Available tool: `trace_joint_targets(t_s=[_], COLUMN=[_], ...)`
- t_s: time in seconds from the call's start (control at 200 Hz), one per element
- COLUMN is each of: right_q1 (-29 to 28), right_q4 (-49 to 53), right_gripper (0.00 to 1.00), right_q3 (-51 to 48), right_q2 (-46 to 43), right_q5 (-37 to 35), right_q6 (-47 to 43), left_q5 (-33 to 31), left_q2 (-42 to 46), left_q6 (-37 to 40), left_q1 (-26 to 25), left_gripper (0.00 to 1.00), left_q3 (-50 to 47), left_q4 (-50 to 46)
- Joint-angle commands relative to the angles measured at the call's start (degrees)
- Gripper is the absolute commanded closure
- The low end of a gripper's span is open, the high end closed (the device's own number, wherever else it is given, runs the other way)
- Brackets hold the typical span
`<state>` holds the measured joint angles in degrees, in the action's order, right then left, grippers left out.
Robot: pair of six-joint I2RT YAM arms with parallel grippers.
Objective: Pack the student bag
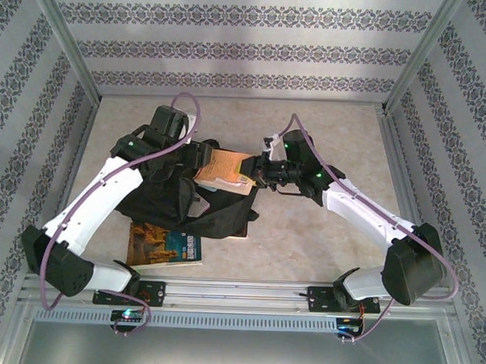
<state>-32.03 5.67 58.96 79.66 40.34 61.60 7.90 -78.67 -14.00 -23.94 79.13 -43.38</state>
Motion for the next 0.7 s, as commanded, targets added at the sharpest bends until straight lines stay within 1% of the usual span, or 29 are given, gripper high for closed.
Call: trace_joint_targets(t_s=[0.0, 0.03, 0.115, 0.165, 0.26, 0.33, 0.48, 0.61, 0.695], right_q1=[-0.49, -0.41, -0.40, -0.26, 0.20, 0.22, -0.90, -1.61, -2.11], right_q4=[-3.43, -3.37, -1.30, 1.27, 4.47, 5.99, 8.89, 6.89, 1.97], right_gripper=[1.00, 1.00, 1.00, 1.00, 1.00, 1.00, 1.00, 1.00, 1.00], right_q3=[-0.42, -0.47, -0.12, 0.15, -0.33, -0.88, -1.46, -1.22, -0.98], right_q2=[-1.80, -1.85, -2.42, -2.92, -3.76, -3.66, -2.62, -1.07, 0.15], right_q5=[1.18, 1.22, 0.68, -0.14, -0.94, -0.95, -2.67, -2.47, -1.23], right_q6=[0.35, 0.21, -1.47, -2.98, -4.60, -5.34, -7.17, -5.71, -2.63], left_q5=[8.08, 8.89, 8.66, 7.59, 4.32, 3.61, 1.33, 1.62, 3.07], left_q2=[-0.21, -0.19, 0.08, 1.01, 4.00, 5.91, 6.62, 6.62, 6.42], left_q6=[-0.48, -0.84, -0.80, -0.77, -0.63, -0.94, -0.17, -0.34, -1.22], left_q1=[1.18, 1.25, 1.64, 2.08, 3.29, 4.52, 4.97, 5.04, 4.99], left_gripper=[0.49, 0.55, 0.86, 1.00, 1.00, 1.00, 1.00, 1.00, 1.00], left_q3=[-1.87, -2.05, -1.48, -0.76, 0.91, 3.26, 9.58, 11.58, 11.61], left_q4=[0.60, 1.02, 0.78, 0.41, -0.03, -0.50, -3.54, -4.08, -3.57])
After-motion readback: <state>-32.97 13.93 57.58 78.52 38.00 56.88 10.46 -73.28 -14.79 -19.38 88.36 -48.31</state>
